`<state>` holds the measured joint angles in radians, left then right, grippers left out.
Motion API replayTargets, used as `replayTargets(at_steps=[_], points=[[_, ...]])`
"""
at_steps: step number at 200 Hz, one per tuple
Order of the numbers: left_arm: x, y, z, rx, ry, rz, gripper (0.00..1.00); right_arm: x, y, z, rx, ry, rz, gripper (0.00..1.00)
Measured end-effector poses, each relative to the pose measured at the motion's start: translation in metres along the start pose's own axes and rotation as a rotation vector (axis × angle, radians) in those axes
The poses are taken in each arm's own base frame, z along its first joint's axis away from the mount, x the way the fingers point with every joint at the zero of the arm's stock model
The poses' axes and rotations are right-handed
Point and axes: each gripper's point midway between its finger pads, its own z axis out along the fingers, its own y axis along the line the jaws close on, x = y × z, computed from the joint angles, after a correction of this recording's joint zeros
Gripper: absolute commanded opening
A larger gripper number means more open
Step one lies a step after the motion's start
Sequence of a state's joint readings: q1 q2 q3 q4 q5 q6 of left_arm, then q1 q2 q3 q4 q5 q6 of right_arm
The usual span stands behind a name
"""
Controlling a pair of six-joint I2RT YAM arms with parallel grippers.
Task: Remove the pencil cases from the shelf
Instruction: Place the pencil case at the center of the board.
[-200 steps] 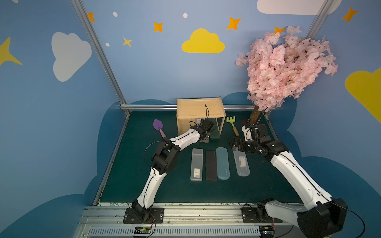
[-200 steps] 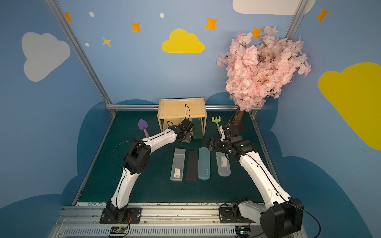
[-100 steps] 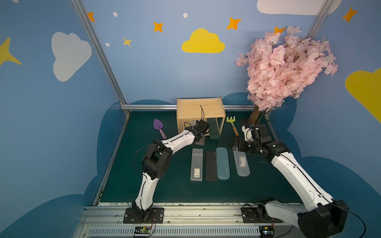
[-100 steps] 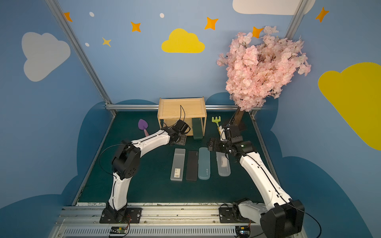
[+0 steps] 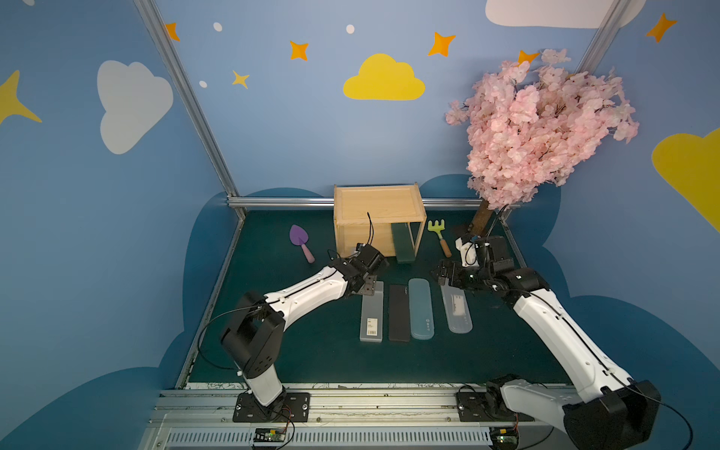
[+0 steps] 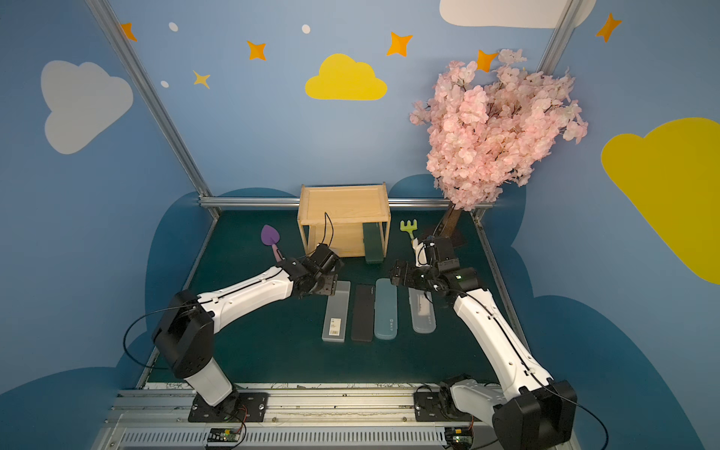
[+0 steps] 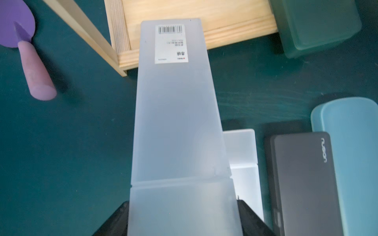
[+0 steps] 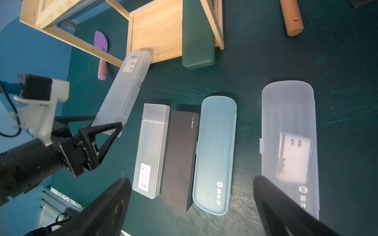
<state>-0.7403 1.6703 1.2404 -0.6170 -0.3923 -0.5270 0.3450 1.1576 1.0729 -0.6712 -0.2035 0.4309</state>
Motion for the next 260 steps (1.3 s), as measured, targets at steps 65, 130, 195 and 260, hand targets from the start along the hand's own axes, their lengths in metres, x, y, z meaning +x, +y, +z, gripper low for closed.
replayTargets(at_steps=[65, 130, 195, 260], points=[[0.063, 0.043, -0.046, -0.012, 0.001, -0.072, 0.75, 0.025, 0.032, -0.009, -0.041, 0.037, -0.068, 0.98], [0.125, 0.080, -0.050, -0.003, 0.019, -0.152, 0.75, 0.037, 0.044, -0.013, -0.029, 0.045, -0.093, 0.98], [0.149, 0.073, -0.025, 0.023, 0.079, -0.160, 0.76, 0.027, 0.050, -0.014, -0.019, 0.034, -0.107, 0.98], [0.150, 0.052, -0.017, 0.123, 0.098, -0.114, 0.75, 0.026, 0.047, -0.012, -0.001, 0.030, -0.116, 0.98]])
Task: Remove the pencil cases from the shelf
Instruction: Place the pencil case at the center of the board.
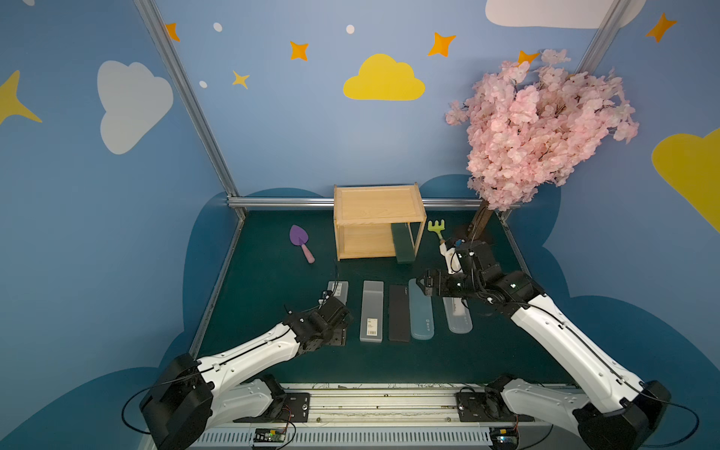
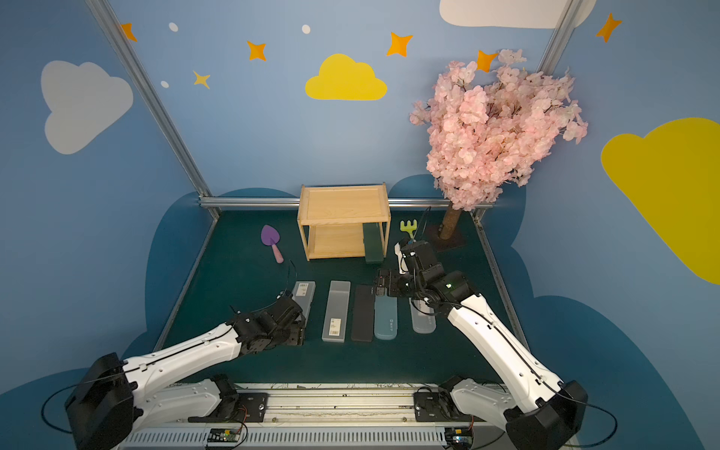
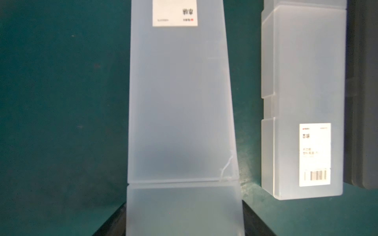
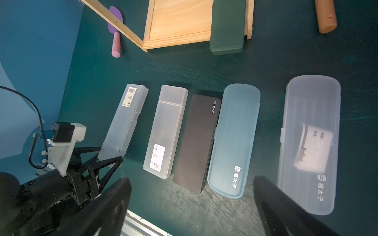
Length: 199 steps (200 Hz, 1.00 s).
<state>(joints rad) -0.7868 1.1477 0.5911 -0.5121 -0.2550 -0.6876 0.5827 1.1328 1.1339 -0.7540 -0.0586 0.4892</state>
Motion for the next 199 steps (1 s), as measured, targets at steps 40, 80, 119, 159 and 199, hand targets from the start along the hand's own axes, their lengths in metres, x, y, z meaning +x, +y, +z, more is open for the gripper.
replayTargets(at_steps=[40, 80, 119, 159, 199], points=[[0.014, 0.000, 0.012, 0.017, 0.043, 0.029, 0.75, -0.001, -0.002, 0.001, 0.013, -0.005, -0.008, 0.98], [0.017, 0.000, 0.019, 0.000, 0.064, 0.043, 0.76, -0.002, -0.007, 0.006, 0.028, 0.006, -0.015, 0.98], [0.014, -0.006, 0.027, -0.006, 0.088, 0.053, 0.77, -0.004, -0.012, 0.007, 0.037, 0.004, -0.005, 0.98], [0.001, -0.019, 0.029, 0.010, 0.085, 0.064, 0.83, -0.006, -0.014, 0.007, 0.036, -0.001, -0.001, 0.98], [-0.004, -0.023, 0.029, 0.018, 0.074, 0.062, 0.96, -0.006, -0.014, 0.007, 0.029, 0.001, -0.007, 0.98]])
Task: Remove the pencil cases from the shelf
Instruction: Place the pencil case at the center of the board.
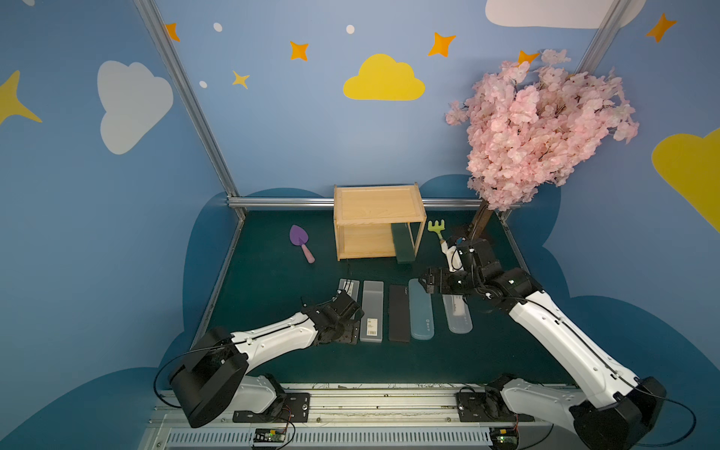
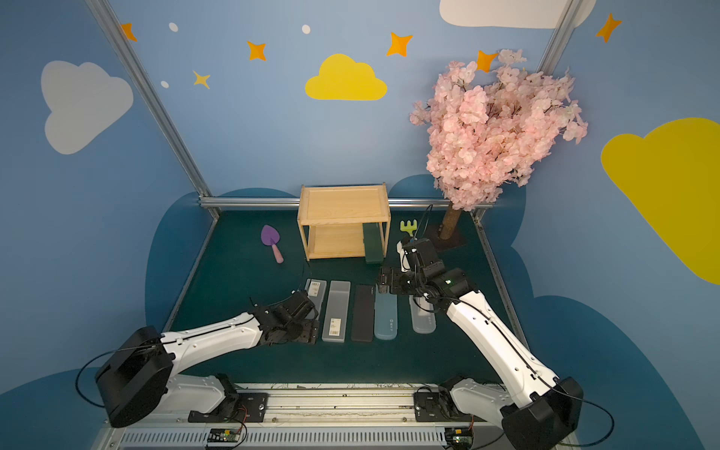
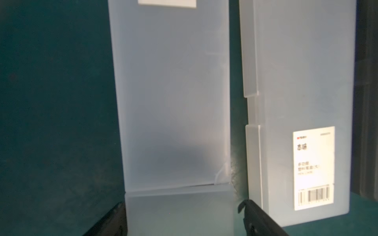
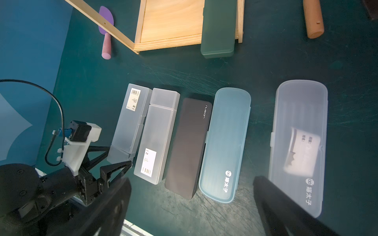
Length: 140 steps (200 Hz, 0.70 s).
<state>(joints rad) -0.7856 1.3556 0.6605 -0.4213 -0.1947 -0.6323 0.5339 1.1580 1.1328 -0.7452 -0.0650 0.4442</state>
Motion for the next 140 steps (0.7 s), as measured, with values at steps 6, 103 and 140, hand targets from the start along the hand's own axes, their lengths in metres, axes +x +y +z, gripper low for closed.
replayTargets(at_steps=[6, 103, 140], points=[[0.000, 0.000, 0.000, 0.000, -0.001, 0.000, 0.99, 0.000, 0.000, 0.000, 0.000, 0.000, 0.000, 0.98], [-0.063, -0.004, -0.062, 0.045, -0.192, 0.004, 1.00, 0.004, -0.010, 0.024, 0.038, 0.039, -0.004, 0.98], [-0.072, 0.011, -0.057, 0.035, -0.186, 0.005, 1.00, -0.005, -0.013, 0.049, 0.062, 0.034, -0.002, 0.98]])
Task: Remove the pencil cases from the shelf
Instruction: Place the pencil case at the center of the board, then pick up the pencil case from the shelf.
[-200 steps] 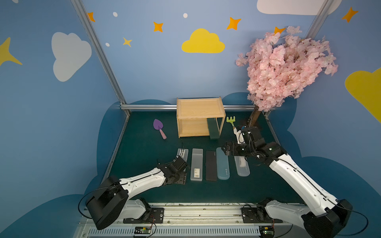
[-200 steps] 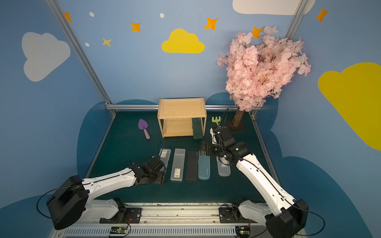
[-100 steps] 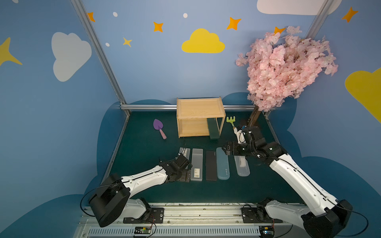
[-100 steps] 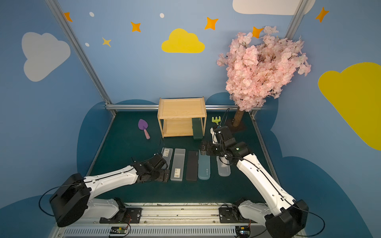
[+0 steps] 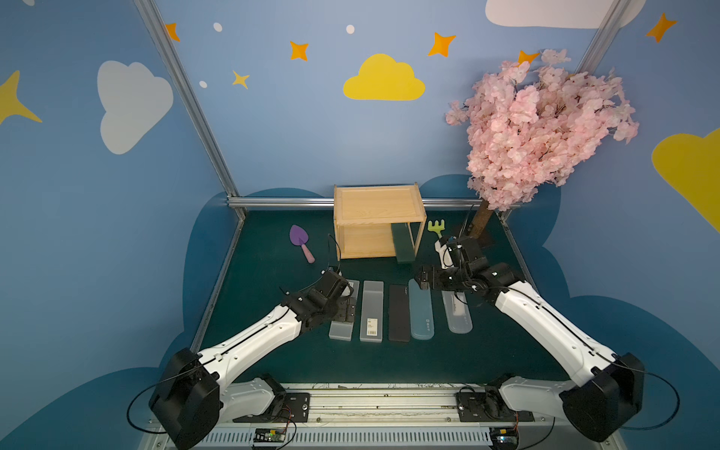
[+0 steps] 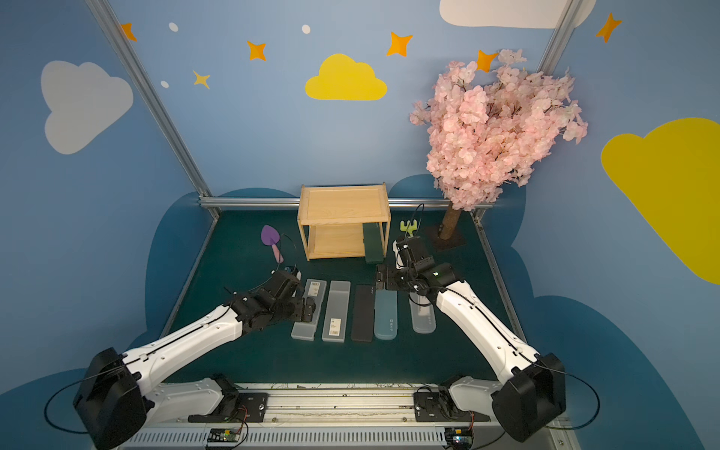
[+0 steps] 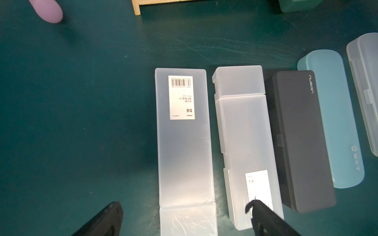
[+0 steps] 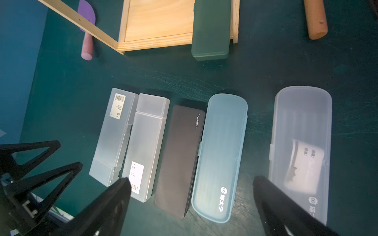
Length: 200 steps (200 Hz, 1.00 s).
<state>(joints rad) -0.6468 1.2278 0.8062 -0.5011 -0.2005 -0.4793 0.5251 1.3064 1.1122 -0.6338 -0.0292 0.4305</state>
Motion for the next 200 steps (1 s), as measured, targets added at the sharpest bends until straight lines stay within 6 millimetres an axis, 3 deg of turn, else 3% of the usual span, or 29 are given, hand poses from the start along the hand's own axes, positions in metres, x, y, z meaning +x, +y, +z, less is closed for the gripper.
replayTargets(at_steps=[32, 60, 110, 147, 200], points=[[-0.013, 0.000, 0.003, 0.059, -0.019, -0.014, 1.00, 0.003, -0.008, 0.048, 0.070, 0.113, 0.004, 0.98], [-0.030, 0.000, 0.002, 0.110, -0.063, -0.047, 1.00, -0.012, -0.006, 0.080, 0.101, 0.158, -0.020, 0.98], [-0.051, -0.010, -0.007, 0.167, -0.122, -0.038, 1.00, -0.029, -0.013, 0.115, 0.173, 0.161, -0.069, 0.98], [-0.048, -0.011, -0.003, 0.173, -0.106, -0.037, 1.00, -0.039, -0.020, 0.145, 0.226, 0.170, -0.097, 0.98], [-0.039, -0.008, 0.003, 0.170, -0.076, -0.038, 1.00, -0.055, -0.026, 0.166, 0.283, 0.152, -0.126, 0.98]])
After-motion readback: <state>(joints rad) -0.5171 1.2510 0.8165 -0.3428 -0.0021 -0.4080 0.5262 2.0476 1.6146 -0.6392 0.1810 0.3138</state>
